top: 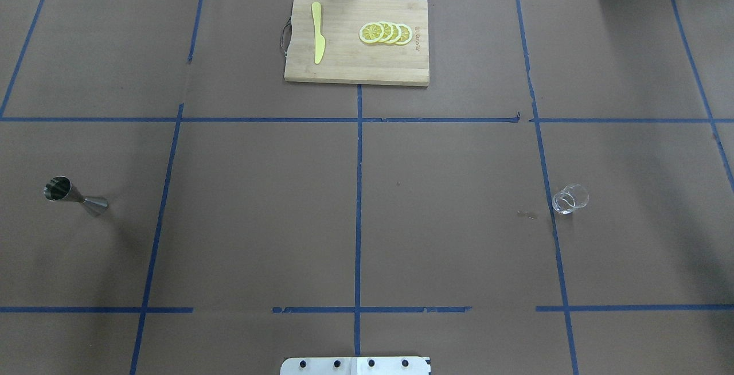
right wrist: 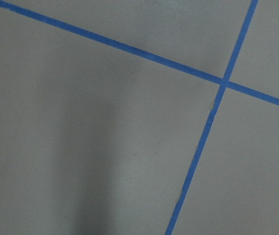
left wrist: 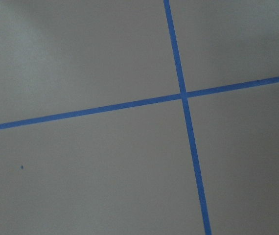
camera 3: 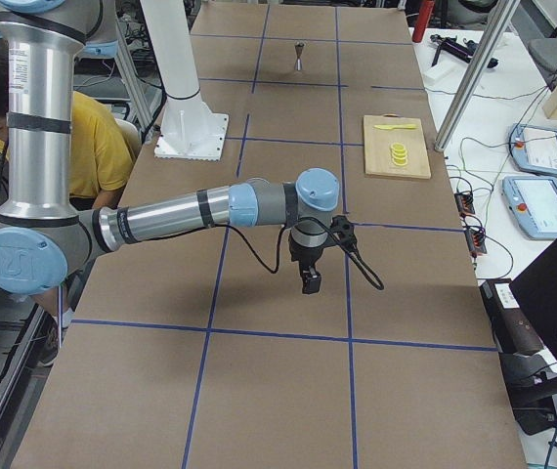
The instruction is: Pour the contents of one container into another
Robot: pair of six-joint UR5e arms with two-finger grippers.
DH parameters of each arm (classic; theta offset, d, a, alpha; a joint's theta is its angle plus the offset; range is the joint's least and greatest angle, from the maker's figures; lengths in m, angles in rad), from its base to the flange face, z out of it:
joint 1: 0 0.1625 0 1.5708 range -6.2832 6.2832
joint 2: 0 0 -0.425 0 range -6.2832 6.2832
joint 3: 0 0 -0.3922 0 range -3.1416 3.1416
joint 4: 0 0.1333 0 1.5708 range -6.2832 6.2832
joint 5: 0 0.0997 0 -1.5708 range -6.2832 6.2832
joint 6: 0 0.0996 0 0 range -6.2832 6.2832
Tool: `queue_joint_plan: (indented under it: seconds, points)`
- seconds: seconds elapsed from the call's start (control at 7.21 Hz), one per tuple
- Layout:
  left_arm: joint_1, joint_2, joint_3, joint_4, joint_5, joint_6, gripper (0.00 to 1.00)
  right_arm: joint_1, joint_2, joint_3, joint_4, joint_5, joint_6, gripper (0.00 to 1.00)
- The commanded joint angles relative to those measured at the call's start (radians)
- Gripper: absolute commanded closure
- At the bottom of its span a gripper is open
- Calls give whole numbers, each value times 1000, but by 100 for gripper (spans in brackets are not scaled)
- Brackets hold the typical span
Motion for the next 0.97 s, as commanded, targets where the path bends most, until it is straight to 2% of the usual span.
queue_joint_plan:
  seconds: [0.0, 0.55, 0.83]
  points:
    - [5, -47, -2, 116, -5, -2, 0, -1, -1, -2, 0, -1, 1, 0]
    - [50, -56, -5, 238, 2, 1, 0, -1, 0, -27, 0, 5, -8, 0]
    - [52, -53, 3, 229, 11, 8, 0, -2, 0, -25, 2, 3, -10, 0]
